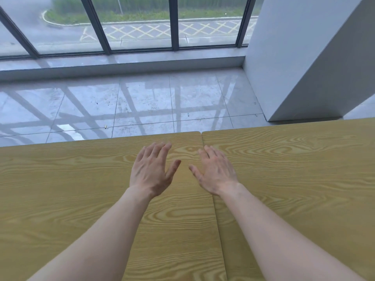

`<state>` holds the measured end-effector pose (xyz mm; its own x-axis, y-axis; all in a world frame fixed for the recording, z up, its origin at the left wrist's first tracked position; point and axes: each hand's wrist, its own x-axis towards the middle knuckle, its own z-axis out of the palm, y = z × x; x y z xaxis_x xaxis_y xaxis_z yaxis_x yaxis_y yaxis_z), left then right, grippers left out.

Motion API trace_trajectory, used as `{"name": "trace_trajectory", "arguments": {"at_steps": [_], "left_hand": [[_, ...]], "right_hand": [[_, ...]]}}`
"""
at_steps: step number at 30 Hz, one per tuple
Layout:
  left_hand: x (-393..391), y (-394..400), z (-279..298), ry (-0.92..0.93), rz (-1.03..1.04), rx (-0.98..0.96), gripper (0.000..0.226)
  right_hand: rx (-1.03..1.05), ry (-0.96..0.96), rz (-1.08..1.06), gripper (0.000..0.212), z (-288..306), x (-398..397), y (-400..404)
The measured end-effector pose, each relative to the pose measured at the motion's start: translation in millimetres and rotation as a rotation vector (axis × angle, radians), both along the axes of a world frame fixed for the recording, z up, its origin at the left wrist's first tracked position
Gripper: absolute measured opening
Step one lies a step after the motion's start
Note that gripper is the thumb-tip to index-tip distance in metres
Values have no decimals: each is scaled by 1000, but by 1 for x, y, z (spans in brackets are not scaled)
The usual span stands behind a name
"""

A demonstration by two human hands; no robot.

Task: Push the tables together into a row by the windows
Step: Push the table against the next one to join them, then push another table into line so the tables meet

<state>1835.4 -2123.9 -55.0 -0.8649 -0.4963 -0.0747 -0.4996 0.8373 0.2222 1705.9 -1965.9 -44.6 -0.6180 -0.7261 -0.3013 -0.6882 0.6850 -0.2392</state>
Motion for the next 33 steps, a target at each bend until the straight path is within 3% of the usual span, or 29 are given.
{"name": "trace_trajectory", "arguments": {"at_steps": [11,20,27,33], "left_hand": [[104,72,57,20,-20,22,70],[130,135,61,22,-73,33,71],[112,206,72,18,-111,21,78],[57,316,91,44,-207,-4,74]], "right_hand": [[39,45,-77,73,73,97,86],[47,30,-156,73,94,122,159],[15,49,-168,75,102,105,230],[-26,55,-242,75,114,71,352]]}}
